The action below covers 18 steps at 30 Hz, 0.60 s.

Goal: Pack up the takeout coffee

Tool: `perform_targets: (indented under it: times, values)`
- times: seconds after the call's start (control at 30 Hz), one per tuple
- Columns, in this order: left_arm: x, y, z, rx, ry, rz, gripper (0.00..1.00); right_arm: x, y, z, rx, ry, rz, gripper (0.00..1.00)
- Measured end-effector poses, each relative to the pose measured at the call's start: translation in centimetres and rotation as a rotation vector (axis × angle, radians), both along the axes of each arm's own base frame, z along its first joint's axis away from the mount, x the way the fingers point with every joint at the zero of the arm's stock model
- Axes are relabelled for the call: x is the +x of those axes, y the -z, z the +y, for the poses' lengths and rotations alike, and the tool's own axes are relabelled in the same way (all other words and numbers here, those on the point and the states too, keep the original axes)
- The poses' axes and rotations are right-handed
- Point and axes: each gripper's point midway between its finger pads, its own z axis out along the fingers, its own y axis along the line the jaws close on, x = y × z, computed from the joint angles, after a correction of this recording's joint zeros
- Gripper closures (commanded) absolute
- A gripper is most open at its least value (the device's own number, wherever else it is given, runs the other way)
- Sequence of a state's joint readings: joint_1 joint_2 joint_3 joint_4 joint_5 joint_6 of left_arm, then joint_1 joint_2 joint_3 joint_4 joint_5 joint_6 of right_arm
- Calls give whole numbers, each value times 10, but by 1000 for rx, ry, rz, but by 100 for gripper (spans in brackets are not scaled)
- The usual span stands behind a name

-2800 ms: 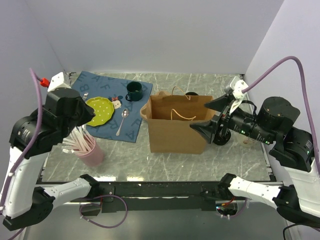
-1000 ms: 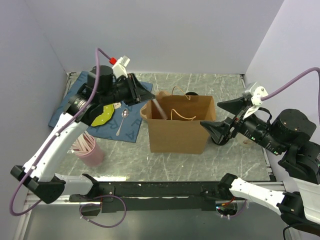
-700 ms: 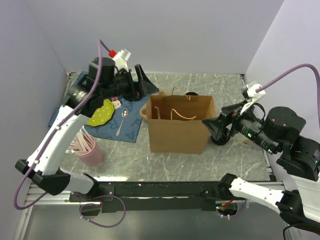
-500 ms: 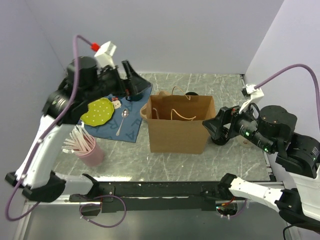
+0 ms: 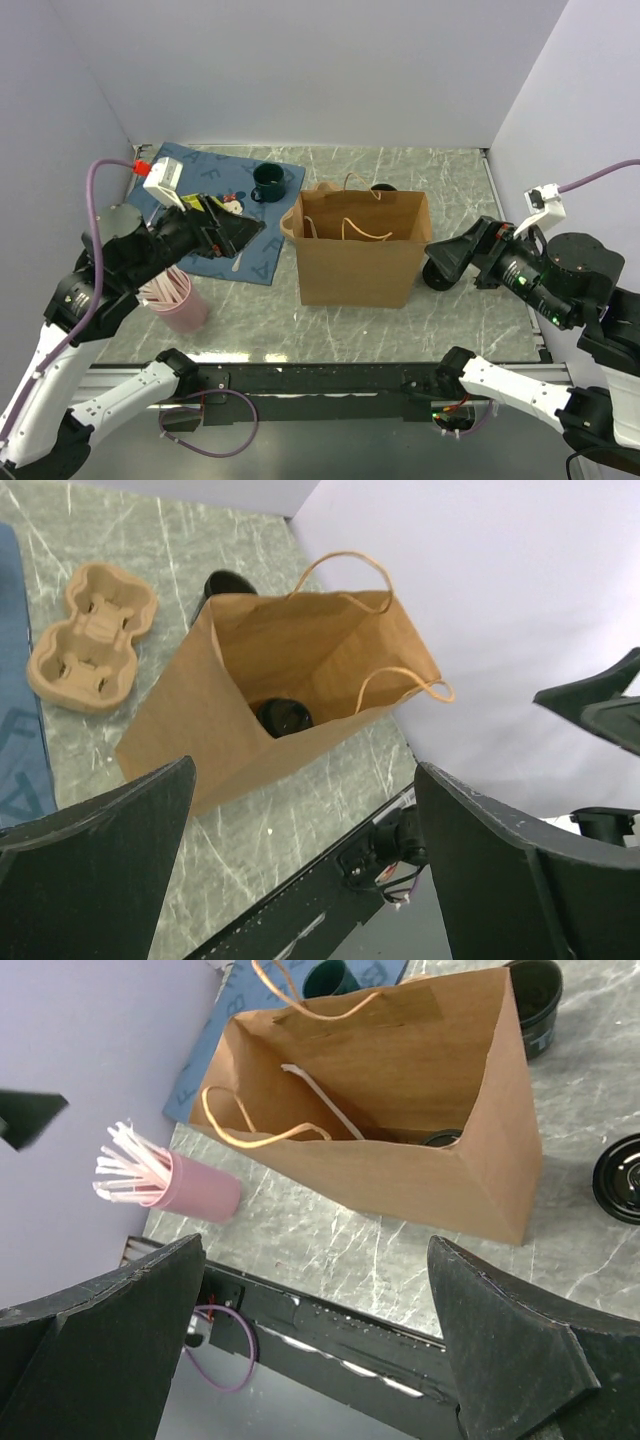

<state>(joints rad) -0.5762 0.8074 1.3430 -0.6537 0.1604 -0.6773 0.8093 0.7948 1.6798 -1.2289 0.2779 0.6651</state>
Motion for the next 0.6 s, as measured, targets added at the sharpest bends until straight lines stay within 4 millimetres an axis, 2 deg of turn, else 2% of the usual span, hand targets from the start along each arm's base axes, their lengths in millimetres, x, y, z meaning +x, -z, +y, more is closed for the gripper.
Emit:
perform_targets:
  times: [0.2,0.6]
  values:
    - [4,16,-3,7,1,39,3,4,-8,-3,6,24,-18,0]
    - [-1,7,-1,-18,0,20,3,6,-14,-5,10,40,-36,0]
